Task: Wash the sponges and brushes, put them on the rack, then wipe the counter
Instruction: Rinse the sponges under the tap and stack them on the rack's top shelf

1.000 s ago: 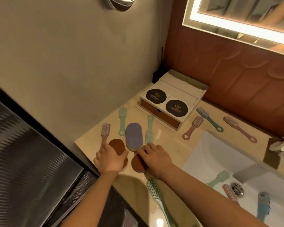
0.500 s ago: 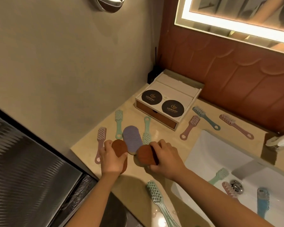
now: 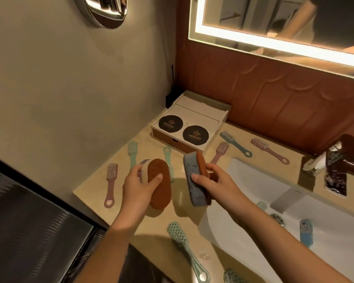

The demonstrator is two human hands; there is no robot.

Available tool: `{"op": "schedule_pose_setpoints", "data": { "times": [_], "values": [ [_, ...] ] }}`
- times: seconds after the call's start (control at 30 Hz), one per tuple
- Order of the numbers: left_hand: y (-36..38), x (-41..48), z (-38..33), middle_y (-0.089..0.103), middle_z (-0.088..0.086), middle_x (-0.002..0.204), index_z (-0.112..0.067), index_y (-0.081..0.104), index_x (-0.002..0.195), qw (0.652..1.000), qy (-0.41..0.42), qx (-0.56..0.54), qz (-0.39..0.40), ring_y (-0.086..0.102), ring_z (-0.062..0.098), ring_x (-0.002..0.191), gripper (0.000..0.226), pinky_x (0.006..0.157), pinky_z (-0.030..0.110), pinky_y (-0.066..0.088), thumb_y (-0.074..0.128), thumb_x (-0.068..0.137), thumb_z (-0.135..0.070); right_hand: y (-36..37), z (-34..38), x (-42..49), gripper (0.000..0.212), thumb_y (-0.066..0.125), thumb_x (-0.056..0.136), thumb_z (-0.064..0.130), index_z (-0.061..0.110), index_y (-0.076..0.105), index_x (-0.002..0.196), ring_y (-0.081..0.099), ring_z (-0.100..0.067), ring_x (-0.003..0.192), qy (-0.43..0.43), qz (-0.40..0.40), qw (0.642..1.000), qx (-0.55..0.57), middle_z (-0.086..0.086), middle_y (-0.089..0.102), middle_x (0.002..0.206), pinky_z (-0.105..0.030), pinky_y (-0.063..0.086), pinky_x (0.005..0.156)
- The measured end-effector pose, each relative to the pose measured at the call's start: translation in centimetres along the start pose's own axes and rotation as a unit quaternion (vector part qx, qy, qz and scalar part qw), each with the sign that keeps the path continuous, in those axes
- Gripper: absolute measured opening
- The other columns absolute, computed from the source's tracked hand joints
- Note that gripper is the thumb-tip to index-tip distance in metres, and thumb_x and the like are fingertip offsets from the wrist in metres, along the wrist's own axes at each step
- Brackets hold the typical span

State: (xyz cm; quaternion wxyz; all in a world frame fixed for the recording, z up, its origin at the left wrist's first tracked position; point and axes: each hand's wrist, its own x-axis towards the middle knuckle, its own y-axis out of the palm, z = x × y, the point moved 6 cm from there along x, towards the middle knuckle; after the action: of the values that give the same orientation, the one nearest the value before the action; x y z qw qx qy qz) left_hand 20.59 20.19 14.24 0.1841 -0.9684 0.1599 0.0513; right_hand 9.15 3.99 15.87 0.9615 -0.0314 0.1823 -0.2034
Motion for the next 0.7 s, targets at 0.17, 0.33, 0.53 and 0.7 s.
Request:
{"op": "schedule_pose_setpoints", "data": {
  "times": [0.17, 0.33, 0.53, 0.7],
  "values": [
    [5.8, -2.6, -2.2, 0.067, 0.015, 0.105, -0.01, 0.057, 0.109, 0.968, -0.068, -0.208, 0.127, 0.066, 0.026, 0.096, 0.029, 0.079, 0.036, 0.055, 0.067, 0.082, -0.011, -2.6, 0.2, -3.5, 0.029, 0.062, 0.084, 0.037, 0.034, 0.051, 0.11, 0.063, -0.009, 0.089, -0.012, -0.062, 0.997, 0.054, 0.005, 0.06, 0.106, -0.014, 0.053, 0.056],
    [12.1, -5.5, -2.8, 0.064, 0.017, 0.117, -0.012, 0.051, 0.124, 0.9, -0.143, -0.338, 0.237, 0.063, 0.029, 0.107, 0.058, 0.095, 0.046, 0.05, 0.076, 0.072, -0.02, -5.9, -0.4, -7.1, 0.025, 0.062, 0.085, 0.033, 0.035, 0.049, 0.107, 0.062, -0.006, 0.091, -0.043, -0.154, 0.984, 0.074, 0.01, 0.06, 0.104, -0.024, 0.055, 0.073],
    [17.1, -10.4, -4.4, 0.055, 0.019, 0.131, -0.015, 0.037, 0.137, 0.821, -0.186, -0.408, 0.354, 0.055, 0.031, 0.12, 0.065, 0.1, 0.048, 0.045, 0.062, 0.08, -0.035, -10.0, -1.7, -10.7, 0.036, 0.06, 0.086, 0.036, 0.035, 0.047, 0.119, 0.061, -0.007, 0.1, -0.054, -0.232, 0.968, 0.081, 0.011, 0.061, 0.111, -0.031, 0.054, 0.083],
    [18.9, -13.8, -6.1, 0.06, 0.009, 0.125, -0.03, 0.037, 0.132, 0.849, -0.105, -0.345, 0.385, 0.061, 0.023, 0.112, 0.055, 0.094, 0.043, 0.05, 0.055, 0.08, -0.028, -12.5, -3.2, -12.9, 0.041, 0.055, 0.087, 0.04, 0.028, 0.047, 0.126, 0.06, -0.008, 0.101, -0.036, -0.256, 0.955, 0.142, 0.006, 0.06, 0.115, -0.026, 0.053, 0.077]
  ]
}}
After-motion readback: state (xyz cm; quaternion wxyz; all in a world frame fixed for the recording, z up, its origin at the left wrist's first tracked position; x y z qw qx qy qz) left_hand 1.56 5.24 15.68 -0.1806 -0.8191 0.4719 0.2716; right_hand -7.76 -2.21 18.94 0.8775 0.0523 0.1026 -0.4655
